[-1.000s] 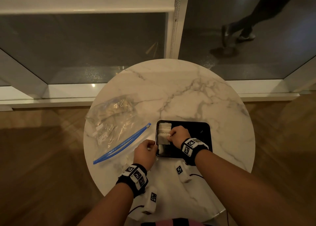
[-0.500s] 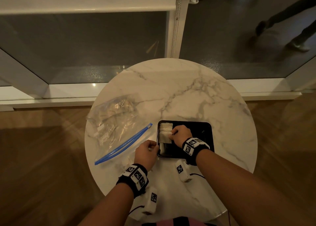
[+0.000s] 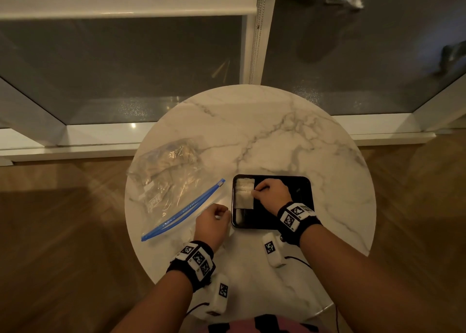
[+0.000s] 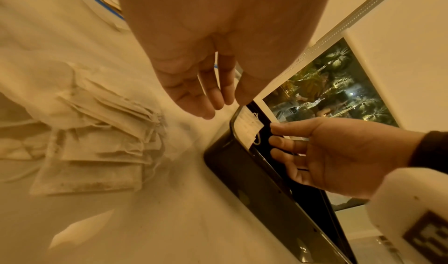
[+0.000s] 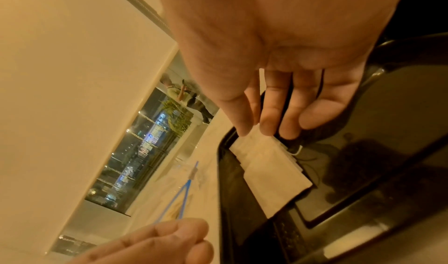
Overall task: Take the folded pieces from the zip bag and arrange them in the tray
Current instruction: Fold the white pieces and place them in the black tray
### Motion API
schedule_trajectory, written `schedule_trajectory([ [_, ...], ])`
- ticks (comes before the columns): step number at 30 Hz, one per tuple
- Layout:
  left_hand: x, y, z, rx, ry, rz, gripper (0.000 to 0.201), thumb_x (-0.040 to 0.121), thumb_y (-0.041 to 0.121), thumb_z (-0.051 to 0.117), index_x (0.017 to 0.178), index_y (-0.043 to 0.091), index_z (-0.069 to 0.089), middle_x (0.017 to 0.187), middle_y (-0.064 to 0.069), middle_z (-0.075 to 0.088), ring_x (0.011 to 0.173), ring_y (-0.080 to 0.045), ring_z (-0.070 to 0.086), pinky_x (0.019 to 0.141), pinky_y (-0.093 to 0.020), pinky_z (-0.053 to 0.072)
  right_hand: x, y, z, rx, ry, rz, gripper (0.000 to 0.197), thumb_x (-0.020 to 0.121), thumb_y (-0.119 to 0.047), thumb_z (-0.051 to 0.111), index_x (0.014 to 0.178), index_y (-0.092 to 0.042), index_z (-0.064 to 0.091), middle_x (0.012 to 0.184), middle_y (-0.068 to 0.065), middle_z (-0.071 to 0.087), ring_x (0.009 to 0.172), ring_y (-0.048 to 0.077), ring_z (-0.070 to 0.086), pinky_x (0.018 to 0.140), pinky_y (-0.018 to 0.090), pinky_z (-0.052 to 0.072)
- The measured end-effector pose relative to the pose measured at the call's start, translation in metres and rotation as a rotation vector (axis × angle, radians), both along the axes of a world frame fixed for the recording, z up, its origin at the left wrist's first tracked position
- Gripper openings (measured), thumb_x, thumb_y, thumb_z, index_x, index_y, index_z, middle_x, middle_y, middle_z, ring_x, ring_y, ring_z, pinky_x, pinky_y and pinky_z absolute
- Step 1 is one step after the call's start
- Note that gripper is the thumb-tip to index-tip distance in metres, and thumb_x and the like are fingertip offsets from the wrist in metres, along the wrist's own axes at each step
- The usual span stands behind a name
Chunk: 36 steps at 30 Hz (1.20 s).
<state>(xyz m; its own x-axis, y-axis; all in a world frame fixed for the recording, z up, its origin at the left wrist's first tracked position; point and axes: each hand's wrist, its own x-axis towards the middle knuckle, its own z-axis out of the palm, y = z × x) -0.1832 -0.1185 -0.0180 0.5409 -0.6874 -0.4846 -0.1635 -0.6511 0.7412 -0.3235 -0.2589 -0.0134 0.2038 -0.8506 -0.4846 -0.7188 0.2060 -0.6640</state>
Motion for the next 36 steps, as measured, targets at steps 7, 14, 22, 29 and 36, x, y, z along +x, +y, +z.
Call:
schedule_trajectory([
  [7,0.029,0.034,0.012,-0.111,-0.048,-0.007,0.007,0.094,0.018,0.065,0.094,0.022,0.072,0.090,0.008,0.071,0.085,-0.003,0.065,0.074,-0.015,0.049,-0.008,0.038,0.031,-0.041,-0.232,0.013,0.003,0.085,-0.026,0.072,0.085,-0.027,0.069,0.076,-0.002,0.068,0.072,0.012,0.066,0.069,0.028,0.057],
  [14,0.052,0.077,0.009,-0.138,-0.074,0.076,0.009,0.091,0.014,0.069,0.086,0.021,0.071,0.083,0.004,0.071,0.081,-0.008,0.067,0.073,-0.017,0.049,0.005,0.089,0.048,-0.015,-0.337,0.120,0.004,0.085,-0.018,0.072,0.087,-0.021,0.071,0.075,-0.002,0.068,0.065,0.003,0.061,0.065,0.023,0.053],
  [22,0.066,0.105,-0.004,-0.038,-0.193,-0.090,0.012,0.088,0.012,0.068,0.085,0.023,0.070,0.080,0.005,0.068,0.077,-0.007,0.063,0.073,-0.022,0.052,0.030,0.127,0.029,0.113,-0.139,0.365,0.008,0.087,-0.031,0.068,0.093,-0.026,0.069,0.083,0.004,0.070,0.079,0.019,0.068,0.069,0.033,0.058],
  [29,0.073,0.113,-0.013,0.047,-0.447,-0.532,0.014,0.094,0.028,0.054,0.098,0.020,0.065,0.096,0.002,0.060,0.092,-0.018,0.058,0.080,-0.031,0.051,0.054,0.146,0.008,0.036,0.012,0.425,0.010,0.087,-0.018,0.061,0.093,-0.024,0.067,0.083,-0.001,0.066,0.077,0.013,0.062,0.069,0.021,0.049],
  [36,0.083,0.123,-0.013,0.175,-0.401,-0.704,0.037,0.095,0.030,0.050,0.131,0.027,0.054,0.127,0.000,0.056,0.118,-0.022,0.053,0.094,-0.037,0.049,0.092,0.150,-0.014,-0.235,0.242,0.720,0.044,0.087,-0.006,0.060,0.129,-0.020,0.057,0.133,0.003,0.052,0.120,0.024,0.047,0.103,0.036,0.045],
])
